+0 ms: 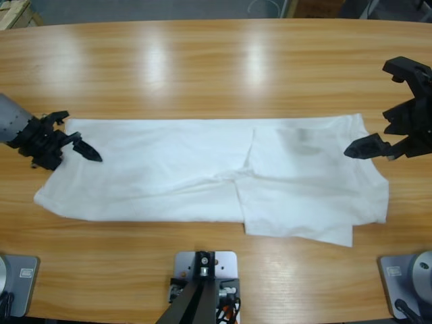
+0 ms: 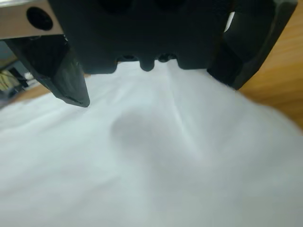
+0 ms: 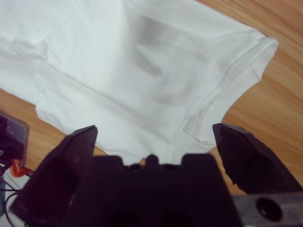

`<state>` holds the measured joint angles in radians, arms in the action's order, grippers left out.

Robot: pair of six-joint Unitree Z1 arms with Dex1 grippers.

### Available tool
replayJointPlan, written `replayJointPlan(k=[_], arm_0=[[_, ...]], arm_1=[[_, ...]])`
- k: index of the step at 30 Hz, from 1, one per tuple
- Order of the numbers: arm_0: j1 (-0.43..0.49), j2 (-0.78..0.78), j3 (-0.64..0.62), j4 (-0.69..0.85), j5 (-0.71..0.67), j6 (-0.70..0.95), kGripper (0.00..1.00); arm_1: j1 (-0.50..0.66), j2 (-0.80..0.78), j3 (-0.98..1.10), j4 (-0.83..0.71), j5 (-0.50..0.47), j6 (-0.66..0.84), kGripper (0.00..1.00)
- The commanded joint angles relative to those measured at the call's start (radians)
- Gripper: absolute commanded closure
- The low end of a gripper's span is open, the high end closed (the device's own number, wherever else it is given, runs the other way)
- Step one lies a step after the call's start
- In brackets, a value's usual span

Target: Fold clothes

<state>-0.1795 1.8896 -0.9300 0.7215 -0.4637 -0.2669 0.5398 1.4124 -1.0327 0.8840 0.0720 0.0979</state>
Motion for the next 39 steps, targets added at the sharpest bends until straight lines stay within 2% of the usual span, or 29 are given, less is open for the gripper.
replayJointPlan(k=[1,6,9,16,25,28,35,39], arm_0=[[0.0,0.111,0.051,-0.129,-0.1,0.06,0.269],[0.054,0.086,0.084,-0.131,-0.122,0.099,0.835],[0.065,0.058,0.097,-0.131,-0.098,0.102,1.0],[0.072,-0.062,0.106,-0.123,-0.031,0.103,1.0],[0.091,-0.098,0.075,-0.062,-0.02,0.102,1.0],[0.082,-0.147,-0.043,0.093,0.087,0.091,1.0],[0.12,-0.09,-0.555,0.642,0.359,0.171,1.0],[0.224,-0.107,-0.656,0.766,0.427,0.228,1.0]], arm_1=[[0.009,0.023,0.012,-0.011,-0.009,0.013,0.0],[0.009,0.031,0.011,-0.016,-0.007,0.014,0.0],[0.009,0.038,0.009,-0.017,-0.005,0.014,0.0],[0.009,0.071,0.001,-0.011,0.002,0.014,0.0],[0.009,0.096,-0.009,-0.005,0.004,0.013,0.0],[0.009,0.09,-0.001,-0.018,0.007,0.014,0.0],[0.009,0.065,0.006,-0.032,0.004,0.014,0.0],[0.009,0.059,0.006,-0.044,0.0,0.02,0.0]])
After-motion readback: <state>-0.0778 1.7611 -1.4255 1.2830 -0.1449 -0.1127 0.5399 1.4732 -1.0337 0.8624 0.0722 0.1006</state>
